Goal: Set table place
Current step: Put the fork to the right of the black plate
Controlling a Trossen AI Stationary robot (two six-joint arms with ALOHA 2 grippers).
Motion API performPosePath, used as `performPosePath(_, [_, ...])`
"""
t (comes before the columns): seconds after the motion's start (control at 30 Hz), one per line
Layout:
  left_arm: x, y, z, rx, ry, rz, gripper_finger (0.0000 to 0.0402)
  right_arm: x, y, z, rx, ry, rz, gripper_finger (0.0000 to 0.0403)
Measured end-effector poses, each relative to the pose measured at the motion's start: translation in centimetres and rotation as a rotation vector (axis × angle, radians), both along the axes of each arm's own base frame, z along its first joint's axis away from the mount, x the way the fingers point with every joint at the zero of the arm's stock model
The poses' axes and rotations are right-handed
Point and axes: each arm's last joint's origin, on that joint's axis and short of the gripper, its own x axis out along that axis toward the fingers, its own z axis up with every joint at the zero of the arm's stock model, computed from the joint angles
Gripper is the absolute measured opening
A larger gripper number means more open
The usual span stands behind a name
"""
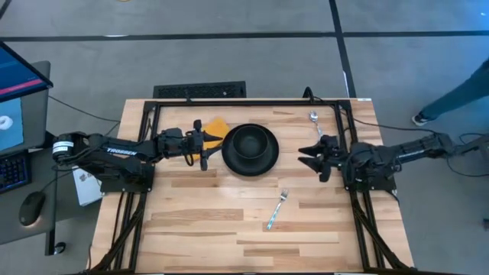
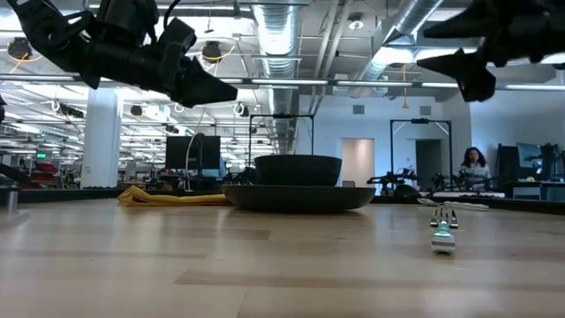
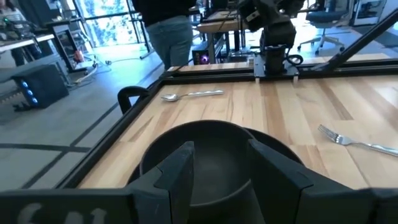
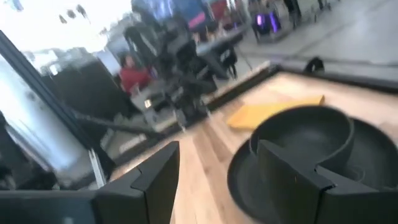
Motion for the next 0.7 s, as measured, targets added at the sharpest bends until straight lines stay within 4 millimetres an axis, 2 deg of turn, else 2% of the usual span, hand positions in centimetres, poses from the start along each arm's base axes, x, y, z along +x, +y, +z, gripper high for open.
performPosePath(0.13, [0.0,0.0,0.0,0.010,0.002,0.004,0.0140,2.2,0.9,2.0,0.114,0.097,0.012,0.0240])
performPosePath(0.3, [0.0,0.0,-0.1,0.038,0.019,-0.001,0.0140,5.2,2.7,3.4,0.273,0.298,0.009,0.0240])
performPosePath(0.5, [-0.1,0.0,-0.4,0.060,0.062,-0.004,0.0140,8.6,5.6,3.9,0.471,0.528,-0.063,0.0240])
performPosePath(0.7, [-0.1,0.0,-0.7,0.086,0.099,-0.010,0.0140,11.3,8.3,3.5,0.728,0.591,-0.166,0.0240])
